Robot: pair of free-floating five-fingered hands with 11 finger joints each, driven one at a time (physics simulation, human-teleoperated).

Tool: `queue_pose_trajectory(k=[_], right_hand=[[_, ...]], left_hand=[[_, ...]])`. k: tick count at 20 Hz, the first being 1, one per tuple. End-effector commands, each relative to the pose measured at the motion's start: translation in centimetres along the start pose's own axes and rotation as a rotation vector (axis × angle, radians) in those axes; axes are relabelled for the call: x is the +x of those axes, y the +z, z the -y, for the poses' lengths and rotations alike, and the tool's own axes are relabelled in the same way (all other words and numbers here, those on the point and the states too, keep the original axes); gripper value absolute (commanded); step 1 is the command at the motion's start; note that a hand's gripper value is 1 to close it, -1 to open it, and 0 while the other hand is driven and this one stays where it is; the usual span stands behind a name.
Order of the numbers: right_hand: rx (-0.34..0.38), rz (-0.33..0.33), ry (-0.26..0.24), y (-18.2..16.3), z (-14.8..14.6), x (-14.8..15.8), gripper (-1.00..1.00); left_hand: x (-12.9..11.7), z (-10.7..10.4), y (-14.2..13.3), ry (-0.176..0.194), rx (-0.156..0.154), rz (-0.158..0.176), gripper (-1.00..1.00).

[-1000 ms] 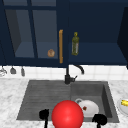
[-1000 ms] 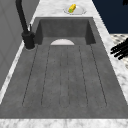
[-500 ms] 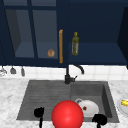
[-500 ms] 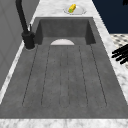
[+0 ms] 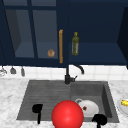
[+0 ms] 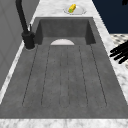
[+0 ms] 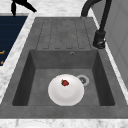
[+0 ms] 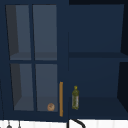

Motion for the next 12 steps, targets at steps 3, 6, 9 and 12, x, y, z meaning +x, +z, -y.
queue_pose_trajectory(k=[3,6,9,12], right_hand=[[0.013,-0.004,0.005,-1.1,0.5,0.5,-1.00],[0.004,0.017,0.047,-2.7,0.8,1.5,-1.00],[0.007,0.042,0.045,-3.8,1.4,1.5,-1.00],[0.027,0.068,0.049,-5.0,2.0,2.0,-1.00]], left_hand=[[0.0,0.0,0.0,-0.009,0.002,-0.001,0.00],[0.0,0.0,0.0,-0.020,0.008,-0.005,0.00],[-0.1,0.0,-0.1,-0.028,0.012,-0.007,0.00],[-0.1,0.0,-0.1,-0.033,0.015,-0.009,0.00]])
